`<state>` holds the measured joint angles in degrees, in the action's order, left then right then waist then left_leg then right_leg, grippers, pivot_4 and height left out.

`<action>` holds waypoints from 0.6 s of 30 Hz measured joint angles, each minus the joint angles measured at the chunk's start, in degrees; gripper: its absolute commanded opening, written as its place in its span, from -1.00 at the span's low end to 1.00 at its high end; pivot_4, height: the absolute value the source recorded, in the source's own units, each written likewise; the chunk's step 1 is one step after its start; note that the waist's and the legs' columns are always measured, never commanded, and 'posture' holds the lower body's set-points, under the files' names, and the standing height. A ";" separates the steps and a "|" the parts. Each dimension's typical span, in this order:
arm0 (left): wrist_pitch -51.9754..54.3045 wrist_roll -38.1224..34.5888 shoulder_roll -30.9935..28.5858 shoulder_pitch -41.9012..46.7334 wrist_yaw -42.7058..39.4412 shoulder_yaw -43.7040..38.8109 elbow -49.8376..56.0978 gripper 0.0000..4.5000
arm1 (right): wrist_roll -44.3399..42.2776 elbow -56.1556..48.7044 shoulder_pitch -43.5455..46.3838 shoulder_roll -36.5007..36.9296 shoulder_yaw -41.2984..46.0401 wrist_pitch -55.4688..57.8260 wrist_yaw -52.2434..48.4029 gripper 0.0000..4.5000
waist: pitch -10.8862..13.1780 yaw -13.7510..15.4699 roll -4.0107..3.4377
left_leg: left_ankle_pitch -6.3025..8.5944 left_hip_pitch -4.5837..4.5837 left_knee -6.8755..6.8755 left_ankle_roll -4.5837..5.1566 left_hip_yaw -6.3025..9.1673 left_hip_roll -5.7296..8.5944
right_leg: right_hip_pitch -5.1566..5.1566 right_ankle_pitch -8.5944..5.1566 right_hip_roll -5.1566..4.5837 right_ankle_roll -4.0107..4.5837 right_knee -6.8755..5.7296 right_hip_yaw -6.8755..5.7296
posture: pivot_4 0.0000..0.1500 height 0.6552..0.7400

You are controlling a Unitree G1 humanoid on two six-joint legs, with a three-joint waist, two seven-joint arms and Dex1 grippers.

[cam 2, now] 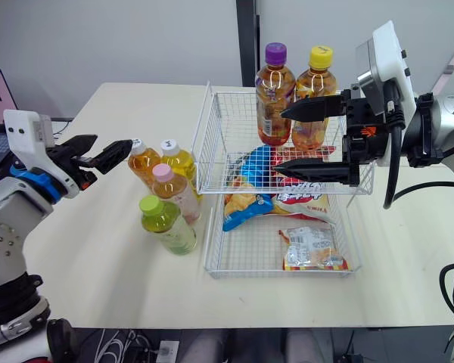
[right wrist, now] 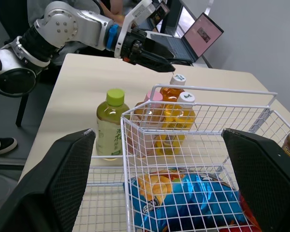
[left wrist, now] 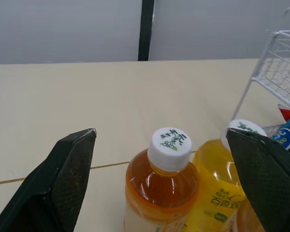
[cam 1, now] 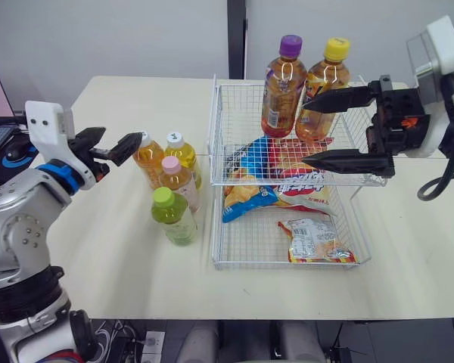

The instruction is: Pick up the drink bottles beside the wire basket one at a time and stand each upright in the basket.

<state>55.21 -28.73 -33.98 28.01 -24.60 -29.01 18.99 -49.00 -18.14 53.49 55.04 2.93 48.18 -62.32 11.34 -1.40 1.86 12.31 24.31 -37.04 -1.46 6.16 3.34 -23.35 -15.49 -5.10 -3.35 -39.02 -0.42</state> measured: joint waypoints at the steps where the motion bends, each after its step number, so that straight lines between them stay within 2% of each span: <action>1: -0.79 0.55 0.63 -0.01 0.98 1.08 -0.11 0.98 | 0.00 0.02 0.00 0.00 0.13 0.00 -0.01 1.00 | 0.00 -0.01 0.00 | 0.00 0.00 0.00 0.00 0.00 0.00 | 0.00 0.00 0.00 0.00 0.00 0.00 | 1.00 1.00; 5: -3.22 1.91 2.61 0.19 3.85 3.98 -1.94 0.98 | 0.03 0.23 0.01 -0.05 0.20 0.00 -0.11 1.00 | 0.00 0.00 0.00 | 0.00 0.00 -0.01 0.00 0.00 0.00 | 0.00 0.00 0.01 0.00 0.00 -0.01 | 1.00 1.00; 15: -7.95 3.44 2.70 1.14 5.20 7.74 -6.47 0.98 | -0.07 0.36 0.02 -0.11 0.29 0.16 -0.13 1.00 | 0.00 -0.02 0.00 | 0.00 0.00 0.00 0.00 0.00 0.01 | 0.00 0.00 0.01 0.00 0.01 -0.01 | 1.00 1.00; 18: -8.94 3.50 2.71 2.06 5.29 8.72 -7.76 0.70 | -0.11 0.35 0.02 -0.11 0.31 0.37 -0.12 1.00 | 0.00 0.00 0.00 | 0.00 0.00 0.00 0.00 0.01 0.01 | 0.00 0.00 0.01 0.00 0.01 -0.01 | 1.00 1.00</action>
<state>46.28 -25.22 -31.26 30.07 -19.31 -20.29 11.23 -49.11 -17.78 53.51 54.94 3.24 48.55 -62.44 11.34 -1.40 1.86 12.31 24.31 -37.04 -1.46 6.17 3.35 -23.35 -15.49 -5.08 -3.35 -39.02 -0.43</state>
